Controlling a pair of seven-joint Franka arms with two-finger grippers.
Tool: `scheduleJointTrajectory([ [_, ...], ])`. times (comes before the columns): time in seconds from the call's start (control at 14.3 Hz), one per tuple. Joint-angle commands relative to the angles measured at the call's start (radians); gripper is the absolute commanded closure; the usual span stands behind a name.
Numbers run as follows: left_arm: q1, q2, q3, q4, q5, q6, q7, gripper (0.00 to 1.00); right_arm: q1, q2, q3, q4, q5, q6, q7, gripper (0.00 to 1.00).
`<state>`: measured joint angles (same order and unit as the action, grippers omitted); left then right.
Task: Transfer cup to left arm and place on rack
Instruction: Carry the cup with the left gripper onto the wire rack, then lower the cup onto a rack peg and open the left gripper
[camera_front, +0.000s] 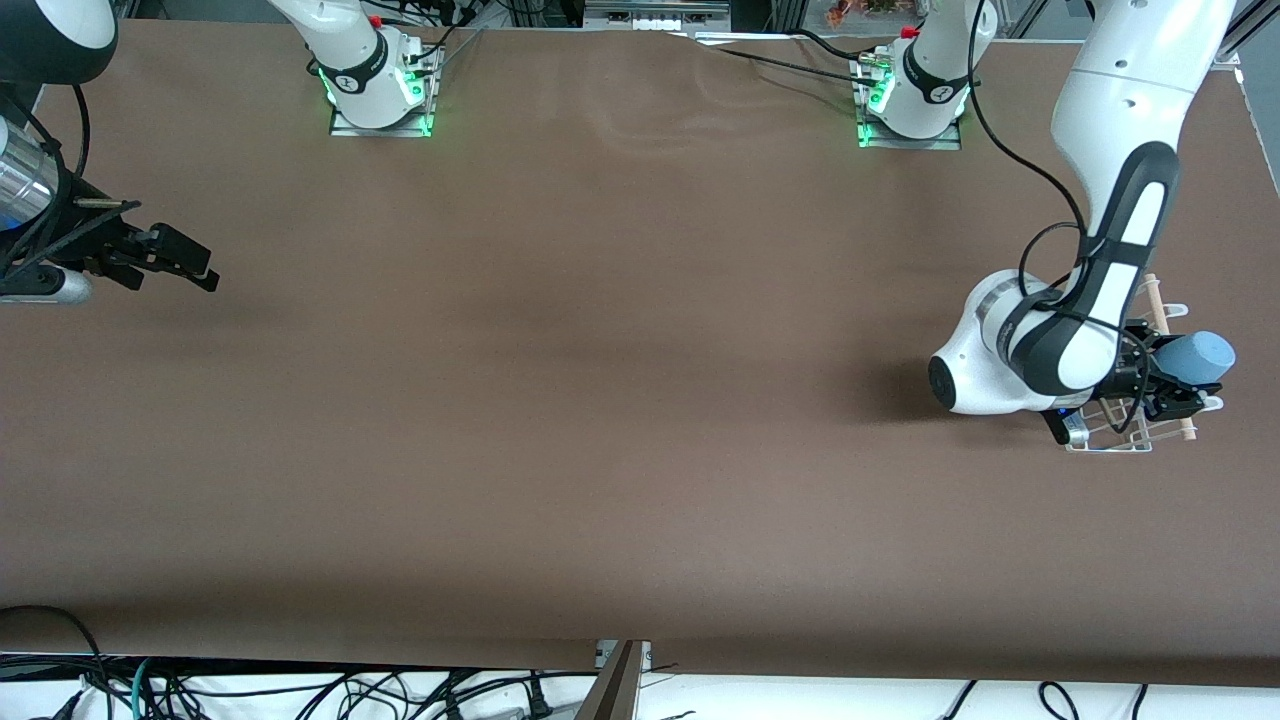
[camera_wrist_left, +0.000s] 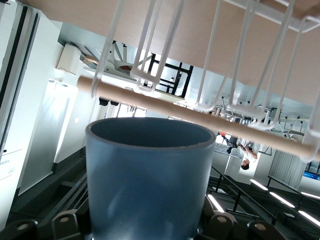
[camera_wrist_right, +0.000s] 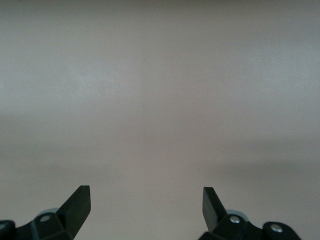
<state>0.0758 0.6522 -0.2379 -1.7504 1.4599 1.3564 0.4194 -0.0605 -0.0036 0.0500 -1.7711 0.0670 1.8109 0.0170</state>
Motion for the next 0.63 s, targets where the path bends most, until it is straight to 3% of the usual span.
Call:
scheduleJointTrajectory([
  [0.0, -0.010, 0.037, -0.006, 0.015, 0.071, -0.006, -0.028, 0.90, 0.010, 0.013, -0.005, 0.030, -0.016, -0.027, -0.018, 0.01],
  [0.56, -0.001, 0.061, -0.006, 0.011, 0.073, -0.005, -0.051, 0.88, 0.027, 0.020, -0.004, 0.038, -0.052, -0.059, -0.031, 0.01],
])
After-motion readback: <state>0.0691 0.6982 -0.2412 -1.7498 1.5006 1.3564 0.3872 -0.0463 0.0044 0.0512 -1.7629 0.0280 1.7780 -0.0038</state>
